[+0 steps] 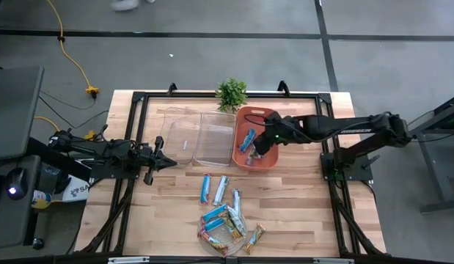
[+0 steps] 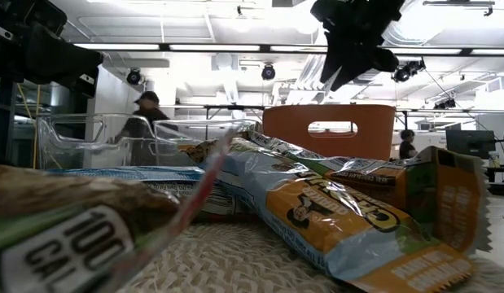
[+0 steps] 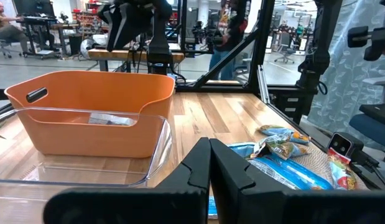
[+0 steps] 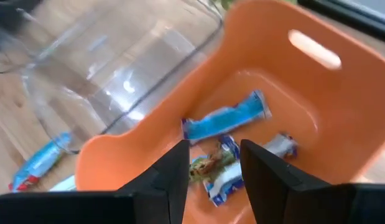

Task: Pick and place Granola Bars by type
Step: Put the yellow granola bar into the right transparent bin

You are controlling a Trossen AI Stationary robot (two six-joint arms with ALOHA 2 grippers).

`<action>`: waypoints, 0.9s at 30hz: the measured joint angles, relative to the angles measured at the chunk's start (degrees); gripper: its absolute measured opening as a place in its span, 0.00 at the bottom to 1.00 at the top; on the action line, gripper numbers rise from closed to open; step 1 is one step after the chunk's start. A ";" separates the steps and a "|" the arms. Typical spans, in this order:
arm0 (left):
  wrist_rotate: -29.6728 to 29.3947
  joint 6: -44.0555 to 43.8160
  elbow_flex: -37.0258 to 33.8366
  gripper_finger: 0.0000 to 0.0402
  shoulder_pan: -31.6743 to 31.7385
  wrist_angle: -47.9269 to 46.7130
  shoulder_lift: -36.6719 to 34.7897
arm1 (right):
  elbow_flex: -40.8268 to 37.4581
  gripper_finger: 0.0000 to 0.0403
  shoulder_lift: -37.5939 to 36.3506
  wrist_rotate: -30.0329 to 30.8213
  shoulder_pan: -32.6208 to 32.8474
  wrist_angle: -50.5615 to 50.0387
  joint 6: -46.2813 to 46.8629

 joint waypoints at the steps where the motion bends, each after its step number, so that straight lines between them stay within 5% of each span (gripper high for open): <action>1: 0.01 0.01 0.00 0.00 0.00 0.00 0.01 | 0.00 0.31 -0.33 -0.30 0.00 1.30 -1.70; 5: 0.00 0.02 -0.02 0.00 -0.01 0.02 -0.02 | 0.00 0.31 -2.65 -4.73 0.33 8.62 -7.99; 10: 0.01 0.01 -0.01 0.00 -0.01 0.01 0.00 | 0.04 0.31 -4.18 -17.60 2.26 19.61 -15.20; 16: 0.01 0.00 -0.01 0.00 -0.02 0.00 -0.01 | 0.04 0.31 -4.31 -28.76 6.77 22.46 -19.69; 27: 0.02 0.00 -0.02 0.00 0.00 0.01 0.01 | 0.04 0.31 -3.72 -26.92 23.34 19.91 -30.57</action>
